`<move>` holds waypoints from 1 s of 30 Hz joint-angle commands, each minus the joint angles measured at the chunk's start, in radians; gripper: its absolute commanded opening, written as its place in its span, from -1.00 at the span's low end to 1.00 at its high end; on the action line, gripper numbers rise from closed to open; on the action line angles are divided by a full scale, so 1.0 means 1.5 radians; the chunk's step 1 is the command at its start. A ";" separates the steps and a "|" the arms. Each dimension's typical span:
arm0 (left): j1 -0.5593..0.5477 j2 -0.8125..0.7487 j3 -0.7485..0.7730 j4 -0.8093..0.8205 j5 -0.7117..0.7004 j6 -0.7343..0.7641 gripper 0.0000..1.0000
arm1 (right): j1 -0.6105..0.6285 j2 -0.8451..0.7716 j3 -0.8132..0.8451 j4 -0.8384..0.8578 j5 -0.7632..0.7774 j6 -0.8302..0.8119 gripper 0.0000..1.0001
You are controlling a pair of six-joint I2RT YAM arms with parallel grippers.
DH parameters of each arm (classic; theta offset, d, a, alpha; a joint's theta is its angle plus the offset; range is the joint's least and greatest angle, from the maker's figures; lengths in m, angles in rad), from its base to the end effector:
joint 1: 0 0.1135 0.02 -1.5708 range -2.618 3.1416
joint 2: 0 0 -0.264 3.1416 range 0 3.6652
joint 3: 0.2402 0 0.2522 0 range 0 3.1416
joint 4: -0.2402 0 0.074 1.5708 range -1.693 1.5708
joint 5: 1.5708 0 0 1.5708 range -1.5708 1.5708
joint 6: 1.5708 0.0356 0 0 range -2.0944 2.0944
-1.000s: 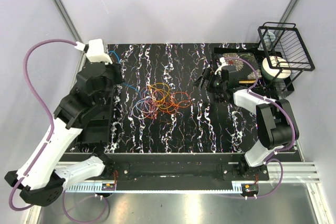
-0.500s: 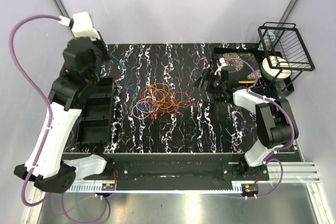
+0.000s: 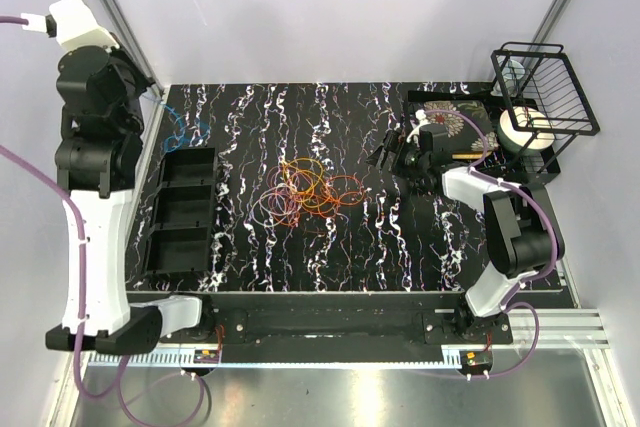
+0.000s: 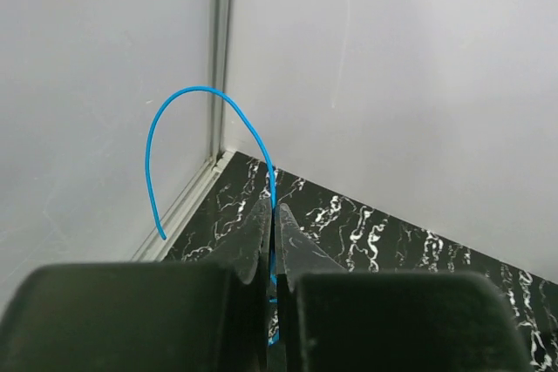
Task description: Untangle the cables
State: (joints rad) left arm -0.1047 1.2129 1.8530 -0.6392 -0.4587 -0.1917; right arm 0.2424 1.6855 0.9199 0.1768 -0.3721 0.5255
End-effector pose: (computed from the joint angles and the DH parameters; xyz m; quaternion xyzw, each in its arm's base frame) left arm 0.1947 -0.0046 0.5553 -0.1906 0.6806 0.0572 0.7051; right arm 0.3440 0.0984 0.1898 0.0359 0.8703 0.3248 0.3685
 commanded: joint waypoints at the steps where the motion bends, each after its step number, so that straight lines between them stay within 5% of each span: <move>1: 0.051 0.029 -0.006 0.022 0.037 -0.011 -1.00 | 0.004 0.011 0.030 -0.003 -0.022 0.006 0.96; 9: 0.129 0.037 -0.127 0.098 0.096 -0.034 -1.00 | 0.004 0.023 0.037 -0.006 -0.032 0.010 0.97; 20: 0.137 0.059 -0.190 0.143 0.167 -0.066 -1.00 | 0.004 0.035 0.047 -0.018 -0.034 0.008 0.96; 30: 0.137 0.041 -0.322 0.187 0.031 -0.074 -1.00 | 0.004 0.046 0.054 -0.024 -0.044 0.010 0.96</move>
State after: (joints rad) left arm 0.0975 1.3022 1.4460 -0.4438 -0.2985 -0.2882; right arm 0.2424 1.7409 0.9588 0.1333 -0.4133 0.5331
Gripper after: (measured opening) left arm 0.009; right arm 0.983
